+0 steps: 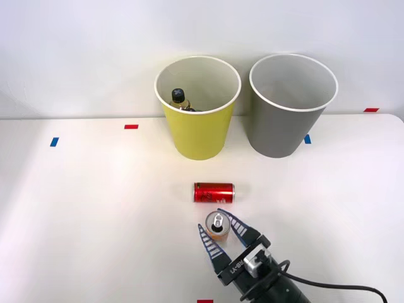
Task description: Put cans in the gray bin, plastic bottles in the light green bin
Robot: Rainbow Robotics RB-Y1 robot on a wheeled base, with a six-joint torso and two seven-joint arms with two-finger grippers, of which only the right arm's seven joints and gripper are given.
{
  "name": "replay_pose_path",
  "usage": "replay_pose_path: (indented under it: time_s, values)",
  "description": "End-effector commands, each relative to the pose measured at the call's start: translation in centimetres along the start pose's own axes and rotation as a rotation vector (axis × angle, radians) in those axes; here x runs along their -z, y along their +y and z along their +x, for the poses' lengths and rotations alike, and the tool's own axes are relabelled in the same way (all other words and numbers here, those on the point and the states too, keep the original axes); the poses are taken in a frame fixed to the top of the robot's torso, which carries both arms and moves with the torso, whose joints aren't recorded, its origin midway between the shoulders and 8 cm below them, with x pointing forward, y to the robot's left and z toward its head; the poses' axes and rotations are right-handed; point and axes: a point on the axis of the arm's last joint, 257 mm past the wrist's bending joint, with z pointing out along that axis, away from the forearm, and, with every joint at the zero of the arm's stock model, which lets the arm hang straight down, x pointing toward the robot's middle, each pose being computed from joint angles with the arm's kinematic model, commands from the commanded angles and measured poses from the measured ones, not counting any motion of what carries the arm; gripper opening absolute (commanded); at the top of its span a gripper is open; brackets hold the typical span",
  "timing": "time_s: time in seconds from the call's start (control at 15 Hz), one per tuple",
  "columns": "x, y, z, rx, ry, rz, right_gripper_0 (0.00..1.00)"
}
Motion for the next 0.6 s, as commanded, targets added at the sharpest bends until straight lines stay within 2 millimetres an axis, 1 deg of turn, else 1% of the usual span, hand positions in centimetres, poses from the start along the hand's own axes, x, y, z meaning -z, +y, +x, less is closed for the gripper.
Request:
replay_pose_path:
  time_s: [0.07, 0.4, 0.47, 0.6]
  values:
    - [0.0, 0.0, 0.0, 0.009, 0.001, 0.001, 0.00]
    - [0.1, 0.1, 0.0, -0.004, 0.002, 0.008, 0.00]
    - [0.0, -0.1, -0.4, -0.006, -0.008, 0.013, 0.00]
    - [-0.7, -0.6, -2.3, -0.021, -0.049, 0.025, 0.00]
